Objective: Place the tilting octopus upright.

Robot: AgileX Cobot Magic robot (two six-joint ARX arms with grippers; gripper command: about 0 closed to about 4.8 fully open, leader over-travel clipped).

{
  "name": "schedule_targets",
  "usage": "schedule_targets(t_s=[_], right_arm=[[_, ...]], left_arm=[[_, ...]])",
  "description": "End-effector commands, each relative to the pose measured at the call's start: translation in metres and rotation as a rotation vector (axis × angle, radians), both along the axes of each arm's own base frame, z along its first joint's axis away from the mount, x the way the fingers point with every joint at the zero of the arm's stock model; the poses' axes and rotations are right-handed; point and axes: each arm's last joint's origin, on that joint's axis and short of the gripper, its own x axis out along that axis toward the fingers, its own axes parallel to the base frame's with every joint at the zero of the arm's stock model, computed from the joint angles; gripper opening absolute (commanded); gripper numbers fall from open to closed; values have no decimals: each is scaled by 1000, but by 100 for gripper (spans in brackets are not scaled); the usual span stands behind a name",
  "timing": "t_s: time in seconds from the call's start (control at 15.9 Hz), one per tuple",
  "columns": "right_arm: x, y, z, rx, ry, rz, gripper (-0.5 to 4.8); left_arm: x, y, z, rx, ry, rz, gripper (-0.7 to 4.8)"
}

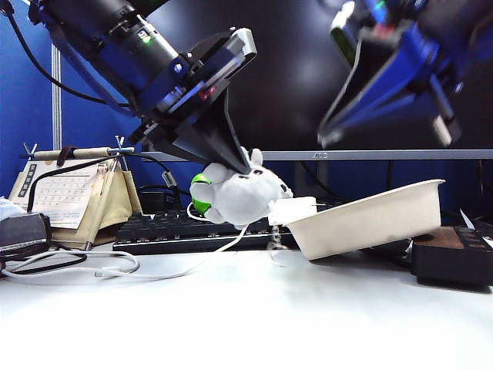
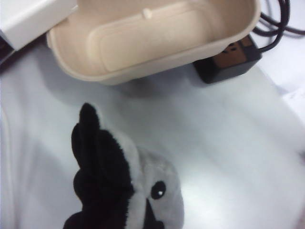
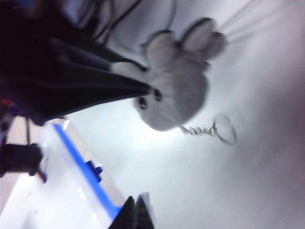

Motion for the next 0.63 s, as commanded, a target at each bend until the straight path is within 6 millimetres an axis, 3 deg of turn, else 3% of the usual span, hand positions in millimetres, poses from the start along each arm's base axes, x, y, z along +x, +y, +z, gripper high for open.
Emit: schedule_targets(t_s=[0.06,0.31,0.63], right_arm=[[-10,-4,5,-4,26,11,-1],[-15,-7,0,-50,50,53,-1],[-18,-8,-1,-68,56,71,-1]], left_arm=[[-1,-3,4,-98,76,-35,-6],[0,-8,2,-195,177,-79,-6],[5,-15,-19,-220,335,-107,-6]])
